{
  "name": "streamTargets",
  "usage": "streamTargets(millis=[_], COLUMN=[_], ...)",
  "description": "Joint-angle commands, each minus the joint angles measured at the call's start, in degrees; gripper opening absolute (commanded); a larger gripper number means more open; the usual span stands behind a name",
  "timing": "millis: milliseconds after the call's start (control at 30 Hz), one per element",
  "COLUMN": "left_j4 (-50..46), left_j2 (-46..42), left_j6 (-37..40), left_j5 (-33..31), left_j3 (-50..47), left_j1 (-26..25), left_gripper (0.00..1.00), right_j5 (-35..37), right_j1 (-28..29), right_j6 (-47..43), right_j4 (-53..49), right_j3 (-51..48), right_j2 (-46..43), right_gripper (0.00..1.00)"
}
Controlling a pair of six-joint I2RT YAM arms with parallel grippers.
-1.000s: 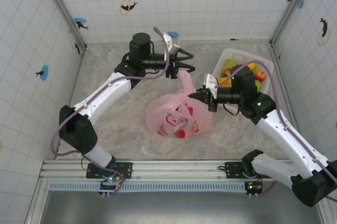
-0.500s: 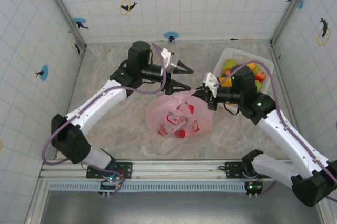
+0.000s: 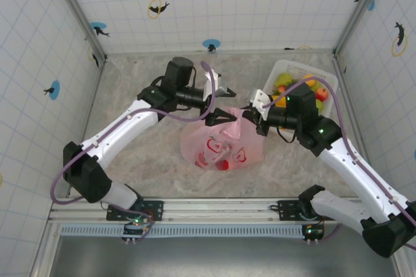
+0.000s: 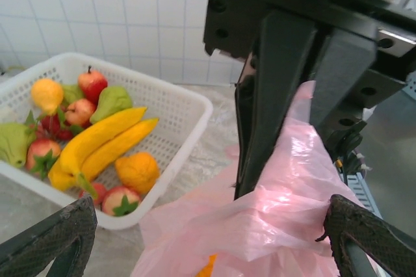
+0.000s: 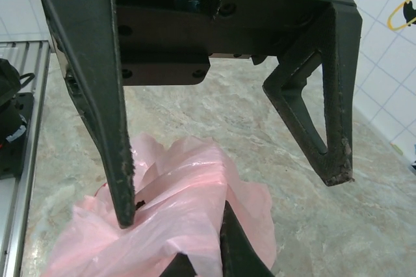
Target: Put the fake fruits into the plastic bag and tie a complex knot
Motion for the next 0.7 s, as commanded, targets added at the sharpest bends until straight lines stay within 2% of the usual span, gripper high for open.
streamTargets(millis=[0, 167, 267, 467, 533, 667], left_j4=[-4.66, -6.86, -7.97, -10.41, -11.04, -11.18], left_j2=[1.35, 2.38, 2.87, 3.89, 3.88, 3.39], left_j6=[0.86, 0.68, 1.02, 1.99, 2.28, 2.61], left_j5=[-2.56, -2.75, -2.50, -2.34, -2.59, -2.90], left_j3=[2.31, 2.63, 2.68, 3.93, 4.18, 4.22], left_j1=[-0.50, -0.52, -0.48, -0.49, -0.48, -0.48], left_gripper=[0.90, 0.81, 0.72, 0.40, 0.28, 0.14], right_j5=[2.71, 5.60, 6.07, 7.29, 7.84, 8.69], right_j1=[0.82, 1.48, 1.66, 1.93, 1.93, 1.95], right_j6=[-1.10, -1.37, -1.40, -1.32, -1.33, -2.39], right_j4=[0.90, 2.05, 2.64, 3.27, 2.96, -0.42], right_j3=[0.56, 0.35, 0.05, -0.56, -0.83, -0.38], right_j2=[-1.18, -1.78, -2.20, -2.98, -3.21, -3.16], right_gripper=[0.00, 0.00, 0.00, 0.00, 0.03, 0.11])
